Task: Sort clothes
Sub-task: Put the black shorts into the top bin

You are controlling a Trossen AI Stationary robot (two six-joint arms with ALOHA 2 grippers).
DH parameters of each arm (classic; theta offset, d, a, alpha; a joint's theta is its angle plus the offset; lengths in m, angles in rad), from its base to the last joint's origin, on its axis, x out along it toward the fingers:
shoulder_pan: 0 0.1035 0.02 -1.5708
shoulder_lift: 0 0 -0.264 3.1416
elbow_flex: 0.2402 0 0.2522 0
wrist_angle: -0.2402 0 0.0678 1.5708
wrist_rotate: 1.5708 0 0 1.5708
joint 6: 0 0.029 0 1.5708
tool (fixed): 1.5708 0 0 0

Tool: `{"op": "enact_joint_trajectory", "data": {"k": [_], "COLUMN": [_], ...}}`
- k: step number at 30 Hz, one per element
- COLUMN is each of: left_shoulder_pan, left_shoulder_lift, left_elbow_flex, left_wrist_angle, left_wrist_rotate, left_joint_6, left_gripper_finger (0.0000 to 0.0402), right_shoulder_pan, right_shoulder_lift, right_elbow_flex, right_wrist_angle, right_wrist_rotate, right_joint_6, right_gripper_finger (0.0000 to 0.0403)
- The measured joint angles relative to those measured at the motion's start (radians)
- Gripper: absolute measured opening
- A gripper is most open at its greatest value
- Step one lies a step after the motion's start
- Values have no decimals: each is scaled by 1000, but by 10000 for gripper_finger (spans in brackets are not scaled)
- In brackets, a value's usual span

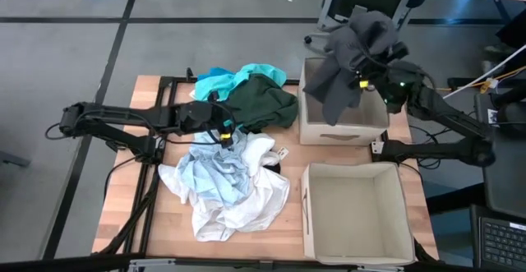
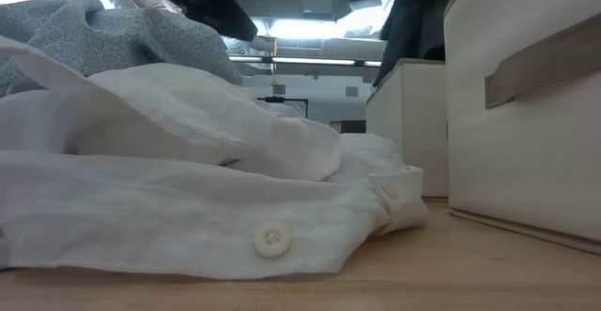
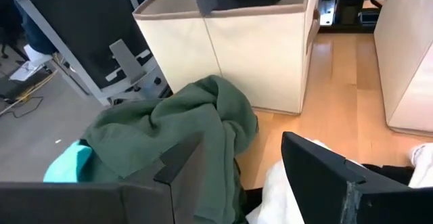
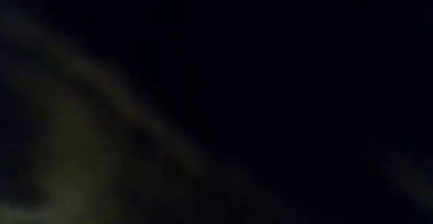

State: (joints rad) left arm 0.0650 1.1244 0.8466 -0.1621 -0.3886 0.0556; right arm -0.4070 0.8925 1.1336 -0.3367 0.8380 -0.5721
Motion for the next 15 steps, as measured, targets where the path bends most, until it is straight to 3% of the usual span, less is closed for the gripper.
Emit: {"op": "enact_joint_trajectory", "data": {"k": [4,15], "left_shoulder_pan": [0,0], "left_shoulder_lift": [0,0], "left_elbow_flex": [-39,-56], "left_wrist_angle": [66,104], "left_wrist_rotate": [0,0], "left_joint_6": [-21,-15], "left_gripper_finger": [186,186], "right_shoulder_pan": [-95,-237], "right_shoulder_lift": [0,63], "right_elbow_flex": [0,-2], "right_wrist_angle": [-130,-446], "right_wrist_rotate": [-45,-399], "right_joint_6": [114,455], "right_gripper_finger": [48,53]}}
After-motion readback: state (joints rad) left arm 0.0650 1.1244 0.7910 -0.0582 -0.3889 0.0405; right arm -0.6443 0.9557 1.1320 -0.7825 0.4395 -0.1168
